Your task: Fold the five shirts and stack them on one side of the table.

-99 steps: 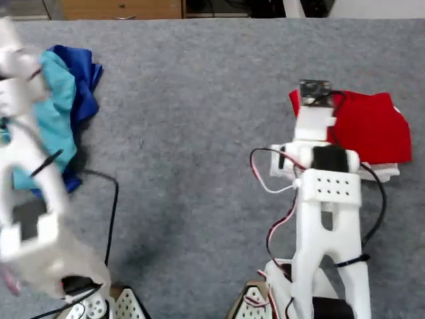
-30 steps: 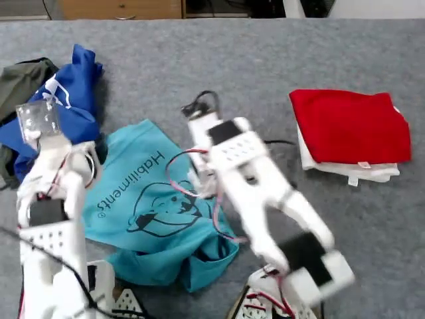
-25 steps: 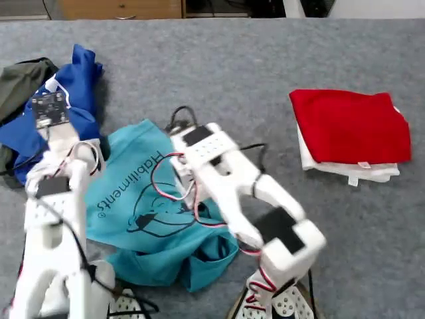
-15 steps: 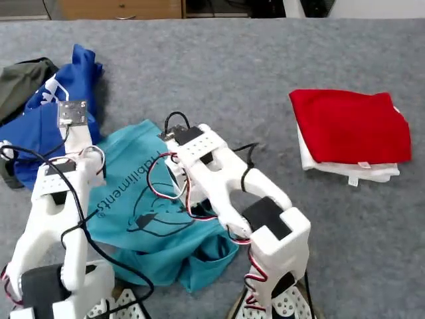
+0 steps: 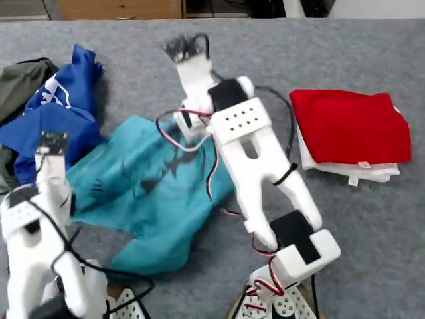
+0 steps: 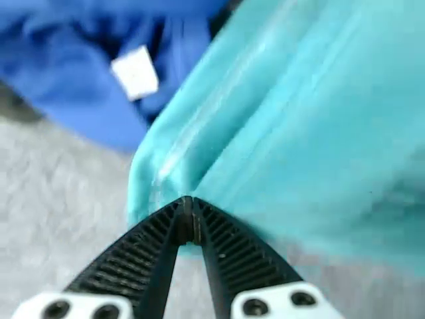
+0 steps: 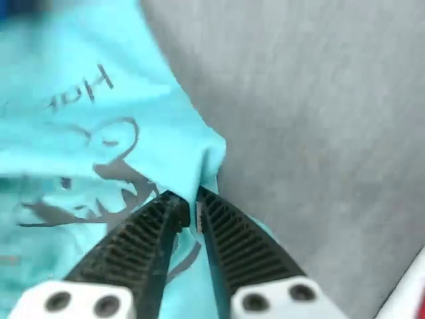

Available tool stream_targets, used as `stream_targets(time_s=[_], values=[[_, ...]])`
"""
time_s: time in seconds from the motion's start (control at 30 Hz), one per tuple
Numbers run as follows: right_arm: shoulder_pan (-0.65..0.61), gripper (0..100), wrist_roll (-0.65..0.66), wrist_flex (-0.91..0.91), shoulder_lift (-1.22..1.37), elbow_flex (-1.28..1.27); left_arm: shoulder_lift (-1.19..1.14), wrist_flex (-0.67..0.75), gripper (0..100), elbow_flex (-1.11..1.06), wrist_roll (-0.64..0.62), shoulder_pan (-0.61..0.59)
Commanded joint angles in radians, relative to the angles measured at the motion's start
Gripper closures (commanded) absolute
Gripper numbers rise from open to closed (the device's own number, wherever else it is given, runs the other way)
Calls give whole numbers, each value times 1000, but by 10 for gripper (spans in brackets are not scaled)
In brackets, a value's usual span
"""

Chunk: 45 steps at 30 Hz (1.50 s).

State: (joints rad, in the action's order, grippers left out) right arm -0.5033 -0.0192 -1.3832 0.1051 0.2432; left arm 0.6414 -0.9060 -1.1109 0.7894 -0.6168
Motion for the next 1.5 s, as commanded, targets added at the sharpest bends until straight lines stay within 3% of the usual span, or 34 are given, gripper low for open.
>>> stream_targets(time_s=[0.0,0.23,0.33,0.5,0.7,0.87,0.93,1.07,1.27,1.33,1.47], values=[[15,995,40,54,27,213,180,-175,982,-32,158,-54],[-77,977,117,5,231,214,512,-379,982,-104,209,-51],[-130,822,95,-63,259,216,613,-397,981,-101,201,-51],[-122,588,133,-126,208,245,682,-390,980,-23,5,-31],[-16,712,129,-250,111,367,568,-361,974,144,-296,107],[-62,898,66,-330,147,289,300,-41,826,170,-626,350],[-84,943,8,-302,196,214,130,74,819,196,-697,410],[-84,958,-81,-219,325,88,-239,178,819,331,-707,462],[-82,958,-100,-176,509,58,-693,180,891,609,-706,457],[-82,962,-98,-183,552,56,-808,178,974,677,-698,463],[-81,994,-97,-242,570,51,-881,68,983,770,-697,453]])
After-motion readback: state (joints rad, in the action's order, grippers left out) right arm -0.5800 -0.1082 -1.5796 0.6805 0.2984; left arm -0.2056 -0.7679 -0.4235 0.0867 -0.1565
